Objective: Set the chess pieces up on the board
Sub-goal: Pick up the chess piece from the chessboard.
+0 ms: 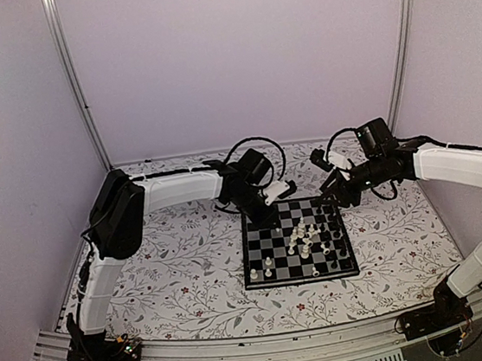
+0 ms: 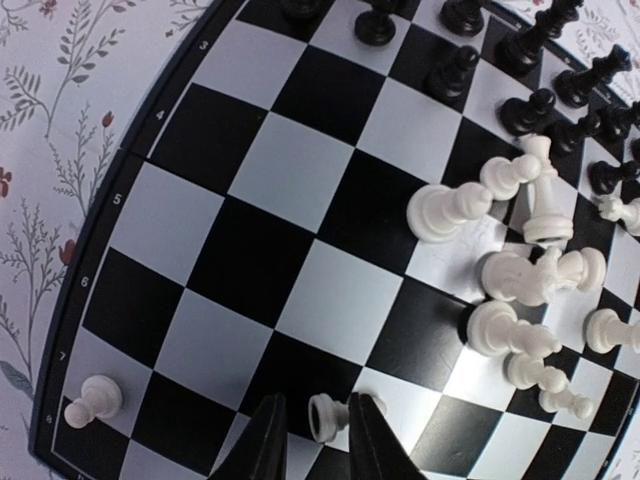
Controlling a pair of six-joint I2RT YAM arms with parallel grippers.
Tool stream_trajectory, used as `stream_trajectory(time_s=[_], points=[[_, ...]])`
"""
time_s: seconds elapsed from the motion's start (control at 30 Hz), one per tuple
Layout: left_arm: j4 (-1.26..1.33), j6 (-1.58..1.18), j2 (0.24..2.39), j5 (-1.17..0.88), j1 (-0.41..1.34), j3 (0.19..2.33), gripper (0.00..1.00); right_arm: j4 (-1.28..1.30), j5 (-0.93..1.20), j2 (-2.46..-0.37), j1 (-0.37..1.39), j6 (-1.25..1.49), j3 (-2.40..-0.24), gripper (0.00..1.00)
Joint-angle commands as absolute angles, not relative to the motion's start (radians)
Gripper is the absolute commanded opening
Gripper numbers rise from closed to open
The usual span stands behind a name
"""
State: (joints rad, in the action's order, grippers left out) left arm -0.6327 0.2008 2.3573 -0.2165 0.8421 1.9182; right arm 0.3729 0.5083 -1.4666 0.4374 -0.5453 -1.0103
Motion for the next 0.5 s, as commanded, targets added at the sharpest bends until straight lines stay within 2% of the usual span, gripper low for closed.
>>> stream_trajectory(time_s=[0.0,0.27,0.47], points=[[-0.653,0.178,2.378,-0.234,0.833,1.933,0.21,0.363,0.519,-1.447,0.433,-0.554,-0.998,0.43],[-0.673,0.168,2.373,-0.295,0.819,1.923,0.06,0.365,0.522,-1.458,0.433,-0.554,-0.999,0.42],[-0.628,0.056,2.292,-0.390,0.771,1.899,0.01,0.366,0.556,-1.474,0.433,-0.558,-1.004,0.42]])
